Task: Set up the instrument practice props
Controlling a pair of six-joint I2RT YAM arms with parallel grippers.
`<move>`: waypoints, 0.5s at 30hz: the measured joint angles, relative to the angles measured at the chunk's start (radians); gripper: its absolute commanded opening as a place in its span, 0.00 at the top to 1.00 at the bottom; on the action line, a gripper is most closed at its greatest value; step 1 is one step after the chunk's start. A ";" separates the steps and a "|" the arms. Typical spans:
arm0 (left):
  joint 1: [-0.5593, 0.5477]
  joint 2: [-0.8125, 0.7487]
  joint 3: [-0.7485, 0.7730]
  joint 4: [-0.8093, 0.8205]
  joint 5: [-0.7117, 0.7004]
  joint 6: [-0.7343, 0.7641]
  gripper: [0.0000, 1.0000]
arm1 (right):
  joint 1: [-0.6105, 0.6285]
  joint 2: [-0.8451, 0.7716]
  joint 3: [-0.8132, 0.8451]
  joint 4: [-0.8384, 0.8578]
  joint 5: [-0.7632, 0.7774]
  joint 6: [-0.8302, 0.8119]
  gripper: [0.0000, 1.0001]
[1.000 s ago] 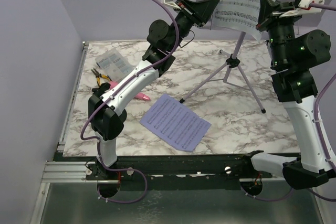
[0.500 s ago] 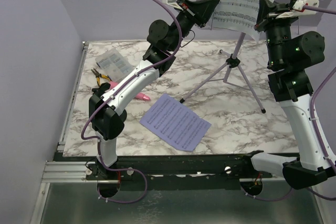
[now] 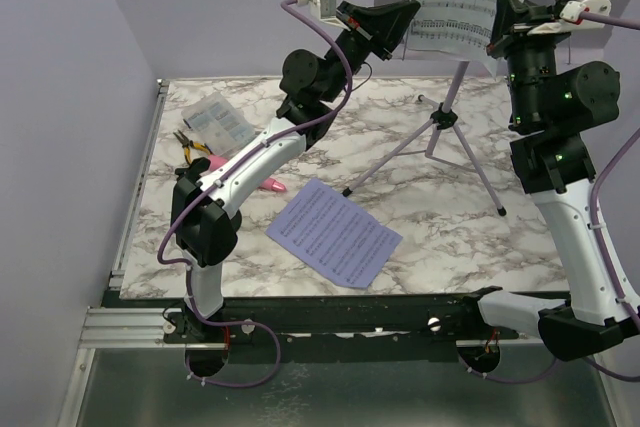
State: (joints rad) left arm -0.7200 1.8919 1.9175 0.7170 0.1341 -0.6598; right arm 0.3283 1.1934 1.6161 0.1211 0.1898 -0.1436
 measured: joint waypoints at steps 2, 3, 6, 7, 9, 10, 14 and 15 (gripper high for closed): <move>-0.002 0.000 -0.003 0.012 0.008 0.009 1.00 | 0.000 0.003 0.000 0.010 -0.001 0.000 0.99; -0.002 0.000 -0.005 0.017 0.011 0.013 1.00 | 0.000 0.005 0.000 0.014 -0.001 0.000 0.99; -0.002 0.000 -0.012 0.032 0.015 0.019 1.00 | 0.000 0.017 0.000 0.019 -0.002 0.004 0.99; -0.002 0.000 -0.014 0.038 0.015 0.022 1.00 | 0.000 0.023 0.000 0.020 -0.004 0.006 0.99; -0.002 0.000 -0.017 0.045 0.016 0.026 1.00 | 0.000 0.034 0.000 0.020 -0.011 0.014 0.99; -0.002 0.000 -0.019 0.047 0.016 0.028 1.00 | 0.000 0.039 0.000 0.020 -0.016 0.019 0.99; -0.002 0.000 -0.024 0.058 0.016 0.032 1.00 | 0.000 0.052 0.000 0.021 -0.036 0.041 1.00; -0.002 0.000 -0.026 0.062 0.016 0.033 1.00 | 0.000 0.054 0.000 0.021 -0.042 0.046 0.99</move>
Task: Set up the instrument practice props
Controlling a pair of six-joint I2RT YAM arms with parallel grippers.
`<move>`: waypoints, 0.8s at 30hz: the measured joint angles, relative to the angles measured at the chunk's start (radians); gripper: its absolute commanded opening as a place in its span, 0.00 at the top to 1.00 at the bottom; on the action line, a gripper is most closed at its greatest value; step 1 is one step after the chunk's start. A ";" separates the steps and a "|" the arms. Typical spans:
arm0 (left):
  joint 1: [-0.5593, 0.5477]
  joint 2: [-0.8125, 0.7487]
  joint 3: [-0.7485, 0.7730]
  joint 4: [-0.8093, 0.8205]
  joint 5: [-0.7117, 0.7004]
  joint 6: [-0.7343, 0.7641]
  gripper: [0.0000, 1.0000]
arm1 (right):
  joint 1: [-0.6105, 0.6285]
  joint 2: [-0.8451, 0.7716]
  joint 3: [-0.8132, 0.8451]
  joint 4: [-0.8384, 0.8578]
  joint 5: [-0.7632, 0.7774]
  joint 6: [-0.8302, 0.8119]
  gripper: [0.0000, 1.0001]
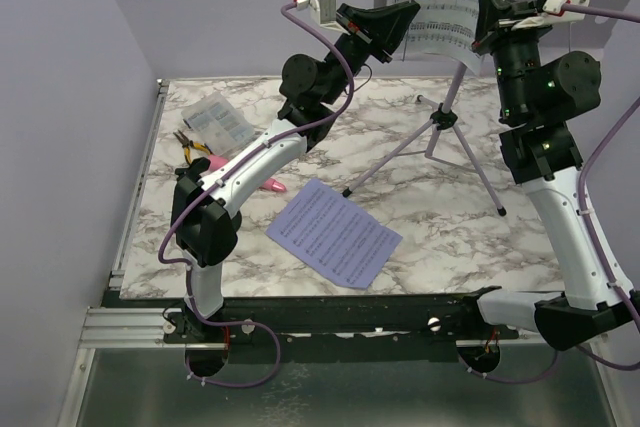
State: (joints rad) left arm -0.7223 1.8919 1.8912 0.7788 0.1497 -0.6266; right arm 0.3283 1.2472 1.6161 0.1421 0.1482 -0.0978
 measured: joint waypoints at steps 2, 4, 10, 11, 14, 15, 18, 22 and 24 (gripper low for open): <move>0.000 0.000 -0.003 0.006 0.000 0.002 1.00 | 0.000 0.002 0.000 0.006 -0.010 0.006 0.99; 0.000 0.000 -0.006 0.011 0.000 0.006 1.00 | 0.000 0.004 0.000 0.015 -0.019 0.012 0.99; 0.000 0.000 -0.009 0.019 0.000 0.018 1.00 | 0.000 0.015 0.000 0.027 -0.036 0.027 0.99; 0.000 0.000 -0.009 0.019 0.000 0.018 1.00 | 0.000 0.018 0.000 0.030 -0.039 0.030 0.99; 0.000 0.000 -0.009 0.019 0.000 0.017 1.00 | 0.000 0.024 0.000 0.037 -0.042 0.038 0.99; 0.000 0.000 -0.009 0.019 0.000 0.017 1.00 | 0.000 0.026 0.000 0.039 -0.043 0.041 0.99; 0.000 0.000 -0.009 0.019 0.000 0.017 1.00 | 0.000 0.029 0.000 0.045 -0.048 0.045 0.99; -0.002 0.000 -0.010 0.019 0.000 0.016 1.00 | 0.000 0.032 0.000 0.050 -0.050 0.045 0.99; -0.002 0.000 -0.009 0.019 0.000 0.016 1.00 | 0.000 0.034 0.000 0.052 -0.051 0.045 0.99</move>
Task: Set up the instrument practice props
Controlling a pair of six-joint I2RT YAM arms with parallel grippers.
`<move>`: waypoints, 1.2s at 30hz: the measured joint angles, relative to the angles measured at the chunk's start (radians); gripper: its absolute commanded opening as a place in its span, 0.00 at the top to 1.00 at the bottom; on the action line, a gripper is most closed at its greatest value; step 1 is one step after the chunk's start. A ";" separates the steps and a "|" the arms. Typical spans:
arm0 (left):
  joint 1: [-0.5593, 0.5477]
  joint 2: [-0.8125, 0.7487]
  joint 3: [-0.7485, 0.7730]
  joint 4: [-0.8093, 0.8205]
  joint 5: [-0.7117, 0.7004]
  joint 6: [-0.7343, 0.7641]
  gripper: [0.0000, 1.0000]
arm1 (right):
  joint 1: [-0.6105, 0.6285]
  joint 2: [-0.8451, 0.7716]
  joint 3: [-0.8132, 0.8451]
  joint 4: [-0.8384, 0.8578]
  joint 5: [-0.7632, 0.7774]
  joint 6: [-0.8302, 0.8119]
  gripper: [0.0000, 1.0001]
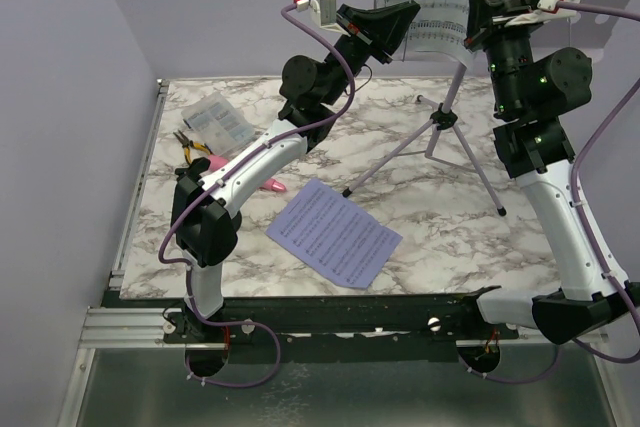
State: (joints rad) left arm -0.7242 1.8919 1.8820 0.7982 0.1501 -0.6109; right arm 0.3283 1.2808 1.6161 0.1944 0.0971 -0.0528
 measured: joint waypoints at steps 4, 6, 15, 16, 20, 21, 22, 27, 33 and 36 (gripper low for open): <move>0.000 0.000 0.000 0.000 0.001 -0.006 1.00 | 0.000 0.000 -0.001 0.004 -0.002 0.000 0.99; 0.000 0.000 0.000 -0.002 0.000 -0.009 0.98 | 0.000 0.000 -0.004 0.009 -0.002 0.000 1.00; 0.000 0.000 0.000 -0.010 0.000 -0.029 0.83 | 0.000 0.000 -0.020 0.023 -0.002 0.003 0.99; 0.000 0.000 0.000 -0.011 0.000 -0.030 0.82 | 0.000 0.000 -0.020 0.023 -0.002 0.004 0.99; 0.000 0.000 0.000 -0.017 0.000 -0.037 0.79 | 0.000 0.000 -0.020 0.023 -0.002 0.007 0.99; 0.000 0.000 0.000 -0.018 0.000 -0.038 0.77 | 0.000 0.000 -0.020 0.023 -0.002 0.007 0.99; 0.000 0.000 0.000 -0.018 0.000 -0.039 0.76 | 0.000 0.000 -0.020 0.023 -0.002 0.008 0.99; 0.000 -0.001 0.000 -0.022 -0.001 -0.043 0.65 | 0.000 0.000 -0.021 0.023 -0.002 0.008 0.99; -0.001 -0.038 -0.065 -0.030 -0.002 -0.058 0.45 | 0.000 0.000 -0.021 0.022 0.001 0.014 0.82; -0.004 -0.075 -0.118 -0.035 -0.002 -0.064 0.39 | 0.000 0.000 -0.021 0.023 0.008 0.022 0.71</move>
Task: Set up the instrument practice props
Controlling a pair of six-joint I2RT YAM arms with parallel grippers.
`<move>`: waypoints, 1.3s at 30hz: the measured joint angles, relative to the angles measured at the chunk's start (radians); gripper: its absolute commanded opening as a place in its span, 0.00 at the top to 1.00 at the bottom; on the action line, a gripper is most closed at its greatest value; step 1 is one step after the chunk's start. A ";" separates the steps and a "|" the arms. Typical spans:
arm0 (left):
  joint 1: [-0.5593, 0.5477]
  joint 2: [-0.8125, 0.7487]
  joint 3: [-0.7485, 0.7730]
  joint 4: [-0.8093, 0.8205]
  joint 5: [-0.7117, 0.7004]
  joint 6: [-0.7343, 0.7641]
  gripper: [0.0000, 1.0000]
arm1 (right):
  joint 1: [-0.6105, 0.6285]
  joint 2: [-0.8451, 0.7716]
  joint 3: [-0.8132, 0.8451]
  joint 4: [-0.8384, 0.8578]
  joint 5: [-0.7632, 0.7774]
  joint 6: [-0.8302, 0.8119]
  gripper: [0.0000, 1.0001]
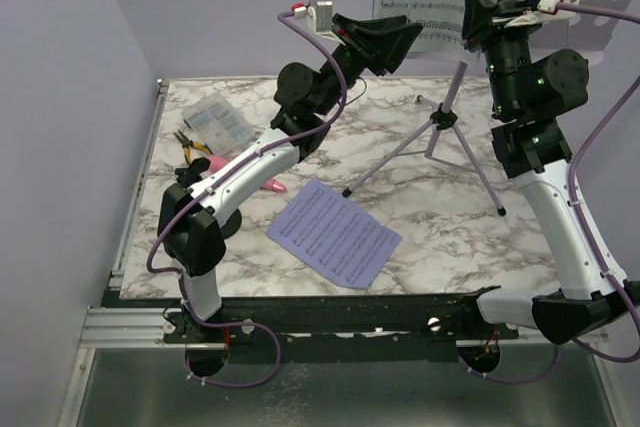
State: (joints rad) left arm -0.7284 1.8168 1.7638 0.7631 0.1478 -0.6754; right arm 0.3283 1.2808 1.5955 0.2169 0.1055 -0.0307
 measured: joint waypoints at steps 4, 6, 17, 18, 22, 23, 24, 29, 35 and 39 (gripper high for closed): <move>0.000 -0.064 -0.074 -0.003 0.000 -0.010 0.31 | 0.000 -0.003 0.000 -0.002 0.008 0.006 0.61; 0.000 -0.096 -0.106 -0.004 0.000 -0.013 0.28 | 0.000 -0.008 0.000 -0.011 0.011 0.008 0.56; 0.004 -0.416 -0.367 -0.184 0.014 -0.020 0.01 | 0.000 -0.237 -0.114 -0.274 0.026 0.061 0.04; 0.006 -0.449 -0.388 -0.215 0.026 -0.012 0.01 | 0.000 -0.280 -0.145 -0.303 0.026 0.072 0.03; 0.008 -0.605 -0.528 -0.318 0.056 0.060 0.01 | 0.000 -0.457 -0.318 -0.386 -0.001 0.165 0.00; 0.007 -0.629 -0.555 -0.332 0.058 0.078 0.01 | 0.000 -0.503 -0.383 -0.393 -0.031 0.195 0.00; 0.008 -0.665 -0.599 -0.351 0.058 0.106 0.01 | 0.000 -0.543 -0.454 -0.396 -0.068 0.224 0.00; 0.007 -0.759 -0.766 -0.436 0.035 0.230 0.01 | 0.000 -0.583 -0.822 -0.321 -0.285 0.424 0.00; 0.002 -0.787 -0.892 -0.530 -0.043 0.346 0.01 | 0.026 -0.316 -1.210 0.013 -0.411 0.808 0.02; -0.007 -0.791 -0.895 -0.544 -0.071 0.367 0.01 | 0.095 -0.103 -1.214 0.111 -0.354 0.914 0.20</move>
State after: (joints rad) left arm -0.7357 1.0256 0.8692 0.2192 0.0769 -0.3084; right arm 0.4236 1.1782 0.3817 0.3275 -0.2489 0.8829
